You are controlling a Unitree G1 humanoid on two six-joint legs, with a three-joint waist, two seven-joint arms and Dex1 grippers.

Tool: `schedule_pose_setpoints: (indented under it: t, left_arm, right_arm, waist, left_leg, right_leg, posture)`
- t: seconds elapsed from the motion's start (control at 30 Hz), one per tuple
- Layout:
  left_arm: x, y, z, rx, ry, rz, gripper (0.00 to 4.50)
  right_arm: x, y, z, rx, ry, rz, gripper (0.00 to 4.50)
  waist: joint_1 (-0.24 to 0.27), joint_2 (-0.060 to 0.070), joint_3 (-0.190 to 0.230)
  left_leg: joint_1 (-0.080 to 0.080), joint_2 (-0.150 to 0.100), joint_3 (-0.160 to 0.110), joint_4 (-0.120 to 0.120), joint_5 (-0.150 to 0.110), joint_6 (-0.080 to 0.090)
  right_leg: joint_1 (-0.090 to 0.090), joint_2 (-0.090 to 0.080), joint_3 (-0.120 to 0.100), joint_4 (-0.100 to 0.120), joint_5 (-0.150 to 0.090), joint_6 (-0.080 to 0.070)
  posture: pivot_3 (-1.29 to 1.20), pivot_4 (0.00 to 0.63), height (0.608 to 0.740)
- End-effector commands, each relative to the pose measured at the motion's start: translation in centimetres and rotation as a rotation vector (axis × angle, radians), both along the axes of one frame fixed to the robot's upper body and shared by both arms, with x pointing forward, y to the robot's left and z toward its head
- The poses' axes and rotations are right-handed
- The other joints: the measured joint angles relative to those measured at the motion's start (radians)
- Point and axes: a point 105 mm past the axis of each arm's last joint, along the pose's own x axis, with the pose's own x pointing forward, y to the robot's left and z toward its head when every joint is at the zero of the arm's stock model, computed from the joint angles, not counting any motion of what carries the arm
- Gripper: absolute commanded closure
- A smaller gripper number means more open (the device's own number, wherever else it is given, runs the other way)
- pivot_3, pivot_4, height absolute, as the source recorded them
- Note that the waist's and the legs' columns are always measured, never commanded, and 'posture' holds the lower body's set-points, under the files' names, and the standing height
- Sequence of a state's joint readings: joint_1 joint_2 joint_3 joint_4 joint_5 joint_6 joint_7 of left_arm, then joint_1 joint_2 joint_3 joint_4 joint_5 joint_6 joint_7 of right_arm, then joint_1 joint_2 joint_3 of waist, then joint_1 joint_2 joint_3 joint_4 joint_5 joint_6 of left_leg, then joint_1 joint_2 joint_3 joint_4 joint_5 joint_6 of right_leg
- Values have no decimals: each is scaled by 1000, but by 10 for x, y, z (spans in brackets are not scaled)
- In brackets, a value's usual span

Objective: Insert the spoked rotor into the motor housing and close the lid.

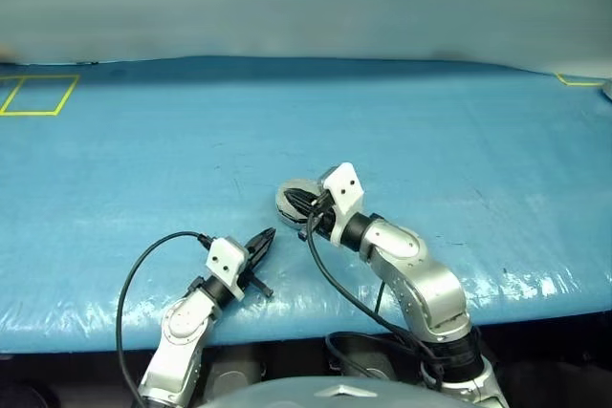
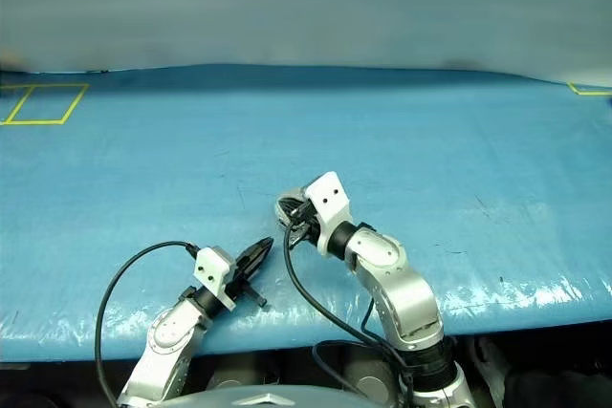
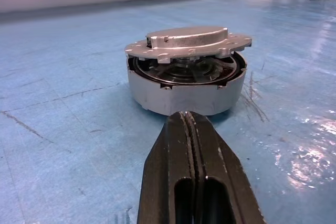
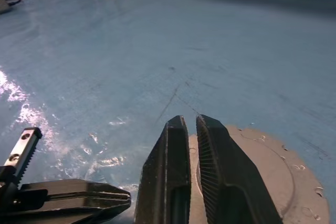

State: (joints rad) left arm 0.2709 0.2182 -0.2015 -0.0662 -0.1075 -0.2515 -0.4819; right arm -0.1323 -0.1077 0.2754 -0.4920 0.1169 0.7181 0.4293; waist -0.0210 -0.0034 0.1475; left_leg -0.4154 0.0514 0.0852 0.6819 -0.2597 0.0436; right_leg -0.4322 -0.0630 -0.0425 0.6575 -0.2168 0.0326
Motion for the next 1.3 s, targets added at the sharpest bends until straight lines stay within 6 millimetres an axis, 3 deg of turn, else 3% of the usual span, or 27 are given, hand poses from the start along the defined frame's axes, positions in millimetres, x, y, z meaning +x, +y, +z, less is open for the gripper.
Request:
schedule_pose_setpoints:
  t: [0.03, 0.33, 0.57, 0.87, 1.07, 1.3]
  left_arm:
    - [0, -6, 14, -9, -45, -13, 4500]
    - [0, -10, 16, -17, -50, -21, 4500]
    - [1, -12, 17, -20, -44, -31, 4500]
    - [-3, -17, 19, -20, -31, -66, 4500]
    - [-2, -17, 18, -20, -30, -69, 4500]
    - [-1, -16, 18, -13, -34, -70, 4500]
  right_arm:
    - [1, -1, 12, -25, -53, -50, 2948]
    - [16, 8, 0, -113, 9, -121, 31]
    - [22, 10, -10, -112, 43, -140, 31]
    - [27, -3, -25, -129, 73, -191, 31]
    - [25, -2, -26, -146, 52, -169, 1470]
    - [24, 0, -28, -181, 36, -144, 1467]
  waist:
    - [0, 0, 0]
    - [0, 0, 0]
    - [0, -1, 0]
    - [0, -1, 0]
    - [0, -1, 0]
    - [0, -1, 0]
  left_leg:
    - [0, 0, 0, 0, 0, 0]
    - [-5, 0, 0, 0, 0, 0]
    - [-7, 0, 0, 0, 0, 1]
    - [-10, 0, 0, 0, 0, 1]
    - [-10, 0, 0, 0, 0, 1]
    - [-10, 0, 0, 1, 0, 1]
  right_leg:
    - [-2, 0, 0, 0, 0, 0]
    - [-7, 1, 0, 0, 1, -2]
    - [-7, 1, 1, 0, 1, 0]
    - [-7, 2, 1, 0, 1, 0]
    - [-7, 2, 1, 1, 1, 0]
    - [-7, 2, 1, 1, 1, 1]
  posture:
    - [0, 150, 740]
    - [0, 150, 740]
    - [0, 150, 740]
    - [0, 150, 740]
    - [0, 150, 740]
    - [0, 150, 740]
